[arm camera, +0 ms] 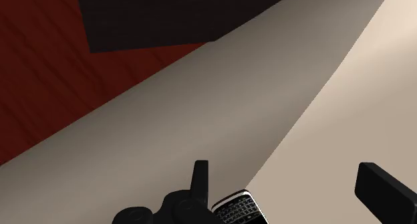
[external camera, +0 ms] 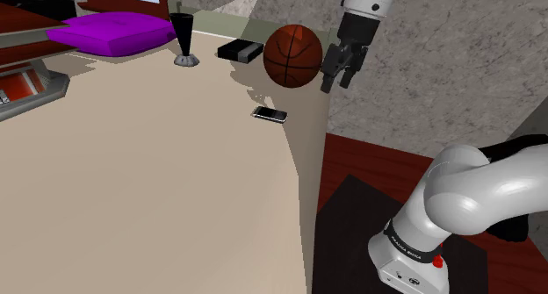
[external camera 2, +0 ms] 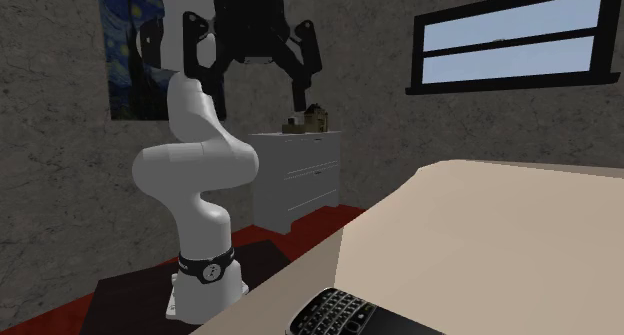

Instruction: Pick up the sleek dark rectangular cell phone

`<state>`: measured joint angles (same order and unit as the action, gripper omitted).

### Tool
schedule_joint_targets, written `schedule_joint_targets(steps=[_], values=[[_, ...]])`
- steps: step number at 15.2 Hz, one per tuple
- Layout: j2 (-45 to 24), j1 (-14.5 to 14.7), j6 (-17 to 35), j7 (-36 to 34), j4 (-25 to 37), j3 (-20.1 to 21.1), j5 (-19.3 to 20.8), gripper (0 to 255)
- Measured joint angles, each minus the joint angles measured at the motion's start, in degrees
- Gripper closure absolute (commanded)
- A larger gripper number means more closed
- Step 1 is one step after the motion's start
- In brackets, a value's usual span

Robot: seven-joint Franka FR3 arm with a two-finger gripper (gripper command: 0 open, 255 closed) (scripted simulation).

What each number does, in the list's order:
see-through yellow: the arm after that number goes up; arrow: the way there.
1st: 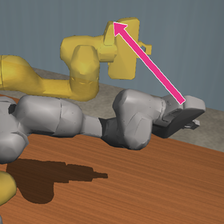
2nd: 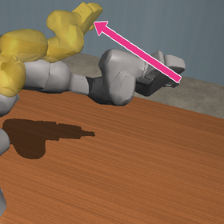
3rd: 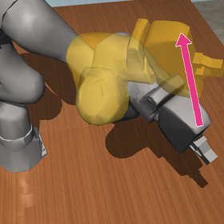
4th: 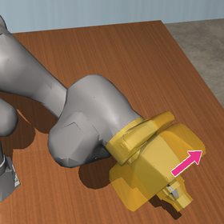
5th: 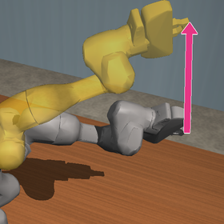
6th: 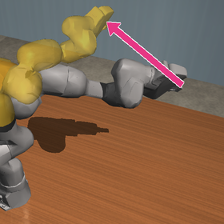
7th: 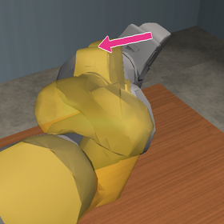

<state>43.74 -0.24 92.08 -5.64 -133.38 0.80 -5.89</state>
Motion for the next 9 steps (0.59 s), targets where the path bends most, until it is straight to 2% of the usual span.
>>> schedule_joint_targets(steps=[4,9], values=[[-3.3,0.4,3.2,2.4,-0.3,-0.4,0.9,0],[-12.9,1.4,10.7,7.2,1.0,-0.5,2.5,0]])
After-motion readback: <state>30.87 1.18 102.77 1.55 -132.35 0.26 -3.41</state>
